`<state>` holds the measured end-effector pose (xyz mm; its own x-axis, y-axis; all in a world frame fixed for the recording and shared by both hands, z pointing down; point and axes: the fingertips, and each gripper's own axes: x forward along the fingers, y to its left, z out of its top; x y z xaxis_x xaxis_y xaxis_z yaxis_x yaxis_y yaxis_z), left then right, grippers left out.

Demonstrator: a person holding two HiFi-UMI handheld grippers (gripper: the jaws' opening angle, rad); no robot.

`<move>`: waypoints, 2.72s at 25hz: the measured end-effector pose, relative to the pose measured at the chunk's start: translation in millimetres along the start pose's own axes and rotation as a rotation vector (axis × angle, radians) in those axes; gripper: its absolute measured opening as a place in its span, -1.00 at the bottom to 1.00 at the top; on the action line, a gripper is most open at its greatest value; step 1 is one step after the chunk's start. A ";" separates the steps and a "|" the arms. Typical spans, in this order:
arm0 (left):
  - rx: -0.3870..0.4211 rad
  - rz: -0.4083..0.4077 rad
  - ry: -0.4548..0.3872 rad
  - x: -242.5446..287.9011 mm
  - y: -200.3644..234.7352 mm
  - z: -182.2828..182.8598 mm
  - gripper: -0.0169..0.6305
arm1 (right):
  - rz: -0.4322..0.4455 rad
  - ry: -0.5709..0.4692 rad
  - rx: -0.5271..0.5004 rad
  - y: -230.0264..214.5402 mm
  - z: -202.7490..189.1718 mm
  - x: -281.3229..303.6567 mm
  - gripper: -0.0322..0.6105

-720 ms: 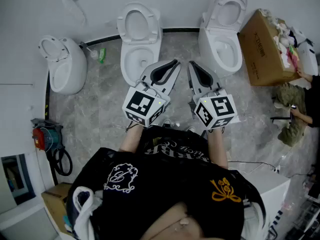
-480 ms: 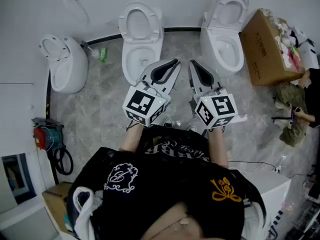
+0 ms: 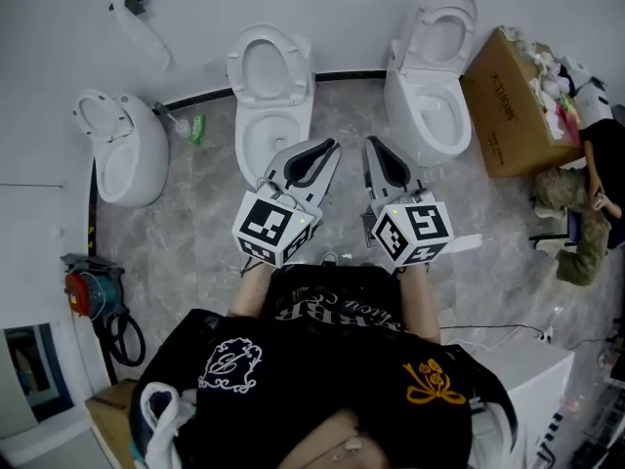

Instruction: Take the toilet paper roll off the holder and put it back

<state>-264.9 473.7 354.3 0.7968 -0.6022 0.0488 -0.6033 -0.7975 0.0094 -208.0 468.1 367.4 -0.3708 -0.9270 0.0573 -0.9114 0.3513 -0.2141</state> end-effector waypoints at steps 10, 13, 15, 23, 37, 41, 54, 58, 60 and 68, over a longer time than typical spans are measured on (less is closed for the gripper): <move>-0.042 -0.035 0.012 28.2 9.4 -14.5 -0.81 | -0.059 0.020 0.021 -31.4 -4.3 13.9 -0.86; -0.051 -0.033 0.028 44.9 18.3 -17.6 -0.82 | -0.065 0.025 0.033 -45.5 -4.1 25.0 -0.86; -0.054 -0.031 0.033 59.7 24.8 -18.3 -0.81 | -0.065 0.031 0.039 -57.5 -4.1 33.2 -0.86; -0.045 -0.021 0.048 147.3 49.9 -21.0 -0.81 | -0.067 0.012 0.045 -143.6 14.8 82.0 -0.86; -0.031 -0.015 0.036 352.8 86.1 4.6 -0.81 | -0.051 0.016 0.044 -324.2 66.9 171.3 -0.86; -0.021 -0.003 0.055 394.9 85.7 4.2 -0.81 | -0.038 0.019 0.063 -365.0 73.0 184.2 -0.86; 0.013 0.084 0.076 439.5 104.0 8.2 -0.81 | 0.020 0.043 0.112 -410.2 68.8 221.0 -0.86; -0.010 0.108 0.096 439.8 114.0 -0.9 -0.81 | 0.033 0.071 0.122 -407.6 58.6 226.4 -0.86; -0.030 0.113 0.101 442.7 119.7 -7.0 -0.81 | 0.036 0.085 0.119 -408.0 53.2 229.6 -0.86; -0.046 0.095 0.097 480.7 160.4 -15.9 -0.81 | -0.005 0.087 0.107 -439.8 55.0 268.5 -0.86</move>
<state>20.9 56.8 395.2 0.7301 -0.6671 0.1482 -0.6788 -0.7328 0.0458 103.1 57.4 423.3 -0.3848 -0.9120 0.1417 -0.8907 0.3267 -0.3160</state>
